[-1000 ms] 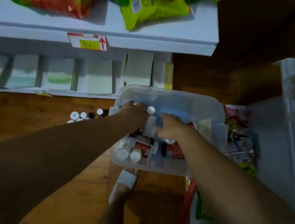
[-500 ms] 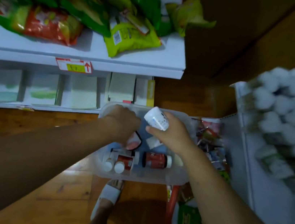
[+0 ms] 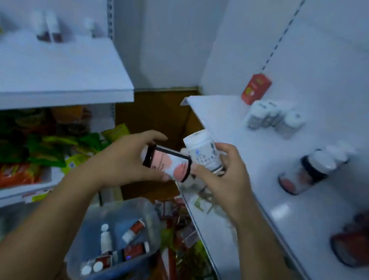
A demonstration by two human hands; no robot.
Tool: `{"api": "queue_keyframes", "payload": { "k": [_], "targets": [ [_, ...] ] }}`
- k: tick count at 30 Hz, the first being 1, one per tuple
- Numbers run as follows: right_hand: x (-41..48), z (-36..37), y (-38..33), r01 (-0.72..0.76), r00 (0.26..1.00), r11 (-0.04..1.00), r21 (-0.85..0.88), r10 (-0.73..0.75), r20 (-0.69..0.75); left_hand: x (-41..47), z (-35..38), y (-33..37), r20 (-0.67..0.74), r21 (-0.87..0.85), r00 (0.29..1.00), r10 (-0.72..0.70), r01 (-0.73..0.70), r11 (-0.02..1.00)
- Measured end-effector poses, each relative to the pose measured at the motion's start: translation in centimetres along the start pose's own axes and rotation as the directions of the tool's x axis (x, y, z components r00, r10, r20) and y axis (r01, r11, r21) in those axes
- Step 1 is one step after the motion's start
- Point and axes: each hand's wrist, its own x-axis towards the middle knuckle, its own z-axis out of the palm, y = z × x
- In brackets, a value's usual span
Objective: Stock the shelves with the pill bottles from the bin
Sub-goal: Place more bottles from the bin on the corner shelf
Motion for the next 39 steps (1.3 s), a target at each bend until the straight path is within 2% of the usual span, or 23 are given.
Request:
{"api": "queue_keyframes", "payload": {
  "k": [4,7,11,13,17,21,25,27,28,30,32,33,35,39],
  "targets": [
    [-3.0,-4.5,-3.0,0.105,0.971,0.992,0.067,-0.088,-0.222,0.6,-0.1,7.7,-0.149,-0.258,0.982,0.116,-0.152,0.954],
    [-5.1,-7.0,-4.3,0.179,0.925,0.98,0.093,-0.135,-0.356,1.2,1.3,12.0,-0.252,-0.535,0.959,0.128,-0.248,0.808],
    [-7.5,-9.0,-5.2,0.209,0.885,0.97,0.123,-0.135,-0.445,1.1,3.9,16.1,-0.233,-0.758,0.967,0.101,-0.246,0.605],
    [-8.4,-9.6,-5.5,0.233,0.865,0.96,0.156,-0.131,-0.484,1.0,5.1,17.7,-0.216,-0.83,0.971,0.103,-0.238,0.504],
    [-9.9,-10.5,-5.6,0.261,0.855,0.946,0.194,-0.134,-0.501,0.1,7.0,20.5,-0.156,-0.874,0.979,0.13,-0.198,0.443],
    [-10.9,-11.9,-5.6,0.264,0.871,0.925,0.274,-0.107,-0.479,-0.3,7.8,21.8,-0.123,-0.919,0.99,0.071,-0.141,0.369],
    [-11.6,-12.9,-5.5,0.251,0.902,0.901,0.353,-0.085,-0.424,-0.9,7.8,22.8,-0.115,-0.926,0.99,0.078,-0.135,0.352],
    [-11.6,-13.1,-5.4,0.234,0.917,0.855,0.463,-0.036,-0.398,-1.3,7.8,23.4,-0.131,-0.92,0.988,0.084,-0.152,0.36],
    [-11.6,-13.2,-5.5,0.215,0.925,0.805,0.553,0.014,-0.381,-1.5,7.9,23.8,-0.137,-0.918,0.986,0.09,-0.161,0.362],
    [-11.7,-13.6,-5.8,0.178,0.944,0.633,0.753,0.106,-0.312,-2.1,8.0,24.8,-0.14,-0.912,0.985,0.103,-0.168,0.374],
    [-12.1,-14.1,-6.1,0.158,0.964,0.479,0.863,0.114,-0.24,-2.7,8.2,25.5,-0.143,-0.906,0.984,0.106,-0.173,0.385],
    [-12.2,-14.5,-6.0,0.157,0.971,0.452,0.878,0.092,-0.221,-2.9,8.2,25.7,-0.142,-0.905,0.984,0.103,-0.172,0.389],
    [-12.4,-15.0,-5.8,0.175,0.975,0.481,0.859,0.035,-0.219,-3.1,8.3,25.7,-0.15,-0.894,0.985,0.082,-0.17,0.415],
    [-12.8,-15.6,-4.8,0.246,0.955,0.714,0.656,-0.063,-0.29,-3.6,8.7,25.7,-0.17,-0.87,0.984,0.045,-0.172,0.463]
  ]
}}
